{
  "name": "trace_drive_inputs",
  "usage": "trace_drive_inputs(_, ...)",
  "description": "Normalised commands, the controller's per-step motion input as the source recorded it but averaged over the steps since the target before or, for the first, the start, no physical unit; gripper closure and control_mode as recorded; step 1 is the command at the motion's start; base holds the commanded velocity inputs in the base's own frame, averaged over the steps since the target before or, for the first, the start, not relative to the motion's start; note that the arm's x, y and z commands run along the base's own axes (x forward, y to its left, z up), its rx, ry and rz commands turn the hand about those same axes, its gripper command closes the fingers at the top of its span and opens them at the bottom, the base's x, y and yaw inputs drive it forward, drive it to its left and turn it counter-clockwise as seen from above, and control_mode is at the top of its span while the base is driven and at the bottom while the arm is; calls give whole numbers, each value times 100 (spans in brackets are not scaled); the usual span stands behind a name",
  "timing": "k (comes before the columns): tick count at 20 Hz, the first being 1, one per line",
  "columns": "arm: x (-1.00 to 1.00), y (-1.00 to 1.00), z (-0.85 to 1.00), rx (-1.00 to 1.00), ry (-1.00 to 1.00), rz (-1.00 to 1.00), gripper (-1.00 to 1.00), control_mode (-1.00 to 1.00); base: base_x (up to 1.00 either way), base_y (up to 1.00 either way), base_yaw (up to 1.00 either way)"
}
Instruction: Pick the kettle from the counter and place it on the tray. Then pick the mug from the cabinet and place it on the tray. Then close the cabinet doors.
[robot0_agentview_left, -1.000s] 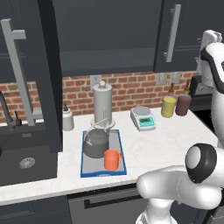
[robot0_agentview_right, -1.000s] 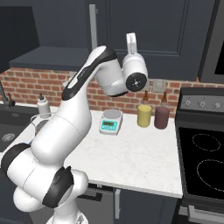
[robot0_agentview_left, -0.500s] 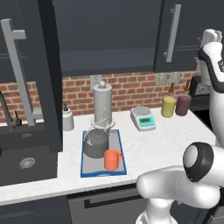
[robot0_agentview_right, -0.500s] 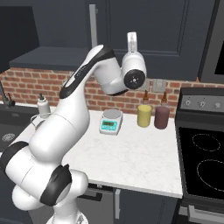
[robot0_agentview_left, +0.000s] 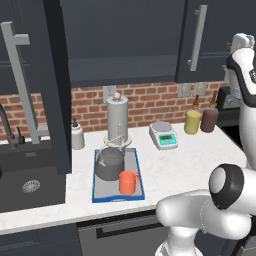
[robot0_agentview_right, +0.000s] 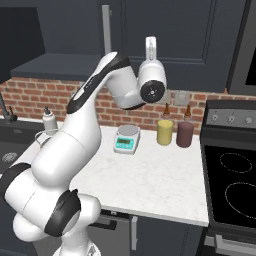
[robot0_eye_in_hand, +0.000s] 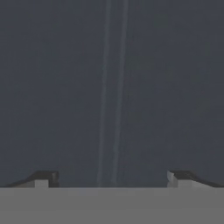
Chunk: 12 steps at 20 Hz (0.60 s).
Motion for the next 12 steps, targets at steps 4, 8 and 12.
trace_drive_inputs(4,-42,0,2,0,-1,0,-100,-100,0,0,0)
trace_drive_inputs(8,-61,0,14,0,2,0,-100,-100,0,0,0)
trace_drive_inputs(12,-60,0,15,-1,3,0,-100,-100,0,0,0)
